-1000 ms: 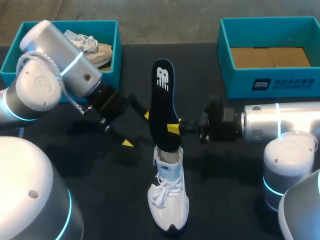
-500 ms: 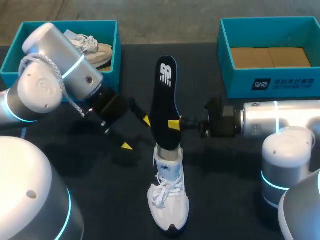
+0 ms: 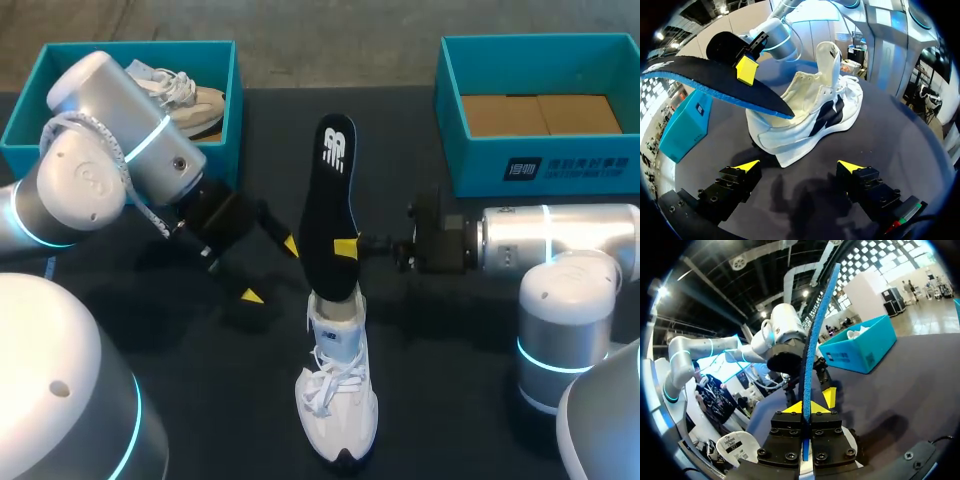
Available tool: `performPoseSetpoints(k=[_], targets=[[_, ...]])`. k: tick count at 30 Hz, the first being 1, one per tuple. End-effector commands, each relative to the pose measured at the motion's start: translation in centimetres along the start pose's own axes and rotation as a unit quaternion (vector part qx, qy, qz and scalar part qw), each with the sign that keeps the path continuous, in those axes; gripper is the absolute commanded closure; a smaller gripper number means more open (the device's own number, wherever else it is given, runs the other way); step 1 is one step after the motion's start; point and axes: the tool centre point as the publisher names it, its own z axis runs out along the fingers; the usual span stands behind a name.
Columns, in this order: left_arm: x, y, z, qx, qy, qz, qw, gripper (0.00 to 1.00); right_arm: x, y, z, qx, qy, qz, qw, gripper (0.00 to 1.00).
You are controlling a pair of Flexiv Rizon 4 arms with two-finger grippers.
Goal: Take the shoe out of the shoebox, open the shoe tongue, remove and reinsert the insole, then place the shoe into the shoebox
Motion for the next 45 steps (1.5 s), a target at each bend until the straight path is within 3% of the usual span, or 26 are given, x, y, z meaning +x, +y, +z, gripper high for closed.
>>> performPoseSetpoints(k=[1, 21, 45], targets=[[0.1, 0.0, 0.2, -0.002, 0.001, -0.001, 1.0, 0.0, 0.2, 0.1, 0.5, -0.004, -0.002, -0.001, 1.0, 1.0], [0.6, 0.5, 0.8, -0.009, 0.011, -0.016, 1.0, 0.0, 0.0, -1.3, 0.2, -0.012, -0.011, 0.026, 1.0, 1.0], [1.2, 0.9, 1.2, -0.009, 0.008, -0.039, 0.999, 0.0, 0.5, -1.7, -0.2, -0.016, -0.017, 0.028, 0.999, 1.0]])
